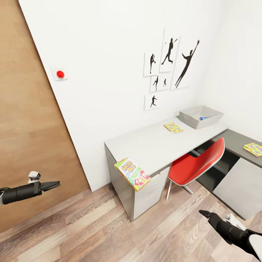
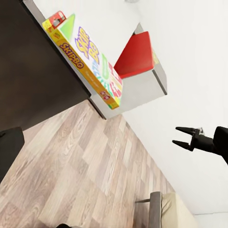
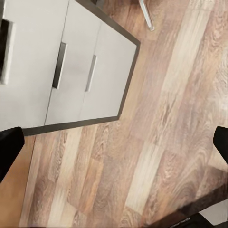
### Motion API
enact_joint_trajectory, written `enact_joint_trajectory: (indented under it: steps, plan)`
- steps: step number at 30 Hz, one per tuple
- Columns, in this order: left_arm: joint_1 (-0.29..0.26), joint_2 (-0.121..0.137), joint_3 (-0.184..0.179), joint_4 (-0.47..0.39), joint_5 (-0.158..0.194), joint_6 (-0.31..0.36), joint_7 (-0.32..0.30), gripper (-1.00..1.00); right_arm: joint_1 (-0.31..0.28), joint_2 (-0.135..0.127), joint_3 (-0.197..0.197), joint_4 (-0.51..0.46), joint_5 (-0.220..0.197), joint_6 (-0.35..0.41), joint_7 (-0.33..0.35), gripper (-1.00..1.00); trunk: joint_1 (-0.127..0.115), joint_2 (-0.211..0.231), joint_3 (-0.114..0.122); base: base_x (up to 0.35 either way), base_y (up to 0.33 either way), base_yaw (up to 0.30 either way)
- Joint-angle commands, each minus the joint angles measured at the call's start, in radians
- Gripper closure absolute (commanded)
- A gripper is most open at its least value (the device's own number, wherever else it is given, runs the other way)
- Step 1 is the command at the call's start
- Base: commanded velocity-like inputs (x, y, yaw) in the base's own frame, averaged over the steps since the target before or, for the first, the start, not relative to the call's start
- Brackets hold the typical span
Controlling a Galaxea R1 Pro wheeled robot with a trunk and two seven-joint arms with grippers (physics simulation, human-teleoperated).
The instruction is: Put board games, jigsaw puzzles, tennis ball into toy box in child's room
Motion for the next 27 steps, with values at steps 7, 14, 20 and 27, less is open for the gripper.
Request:
enact_joint_trajectory:
  steps: [7,14,20,27]
  plan:
    - [-0.001,0.000,0.000,0.000,0.000,0.010,-0.004,-1.00,-0.001,-0.008,-0.002,0.014,-0.010,0.003,0.111,-1.00,0.001,-0.002,0.010,0.000,0.000,0.000]
    - [-0.001,-0.002,0.000,0.000,0.000,0.010,-0.004,-1.00,0.000,-0.012,-0.003,0.034,-0.009,0.002,0.192,-1.00,0.001,-0.002,0.021,0.000,0.000,0.000]
    - [-0.001,-0.006,0.000,0.000,0.000,0.010,-0.005,-1.00,0.000,-0.013,-0.003,0.040,-0.010,0.001,0.220,-1.00,0.001,-0.002,0.031,0.000,0.000,0.000]
    - [-0.001,-0.015,0.001,0.000,0.000,0.010,-0.004,-1.00,0.000,-0.010,-0.002,0.041,-0.010,0.002,0.226,-1.00,0.001,-0.002,0.043,0.000,0.000,0.000]
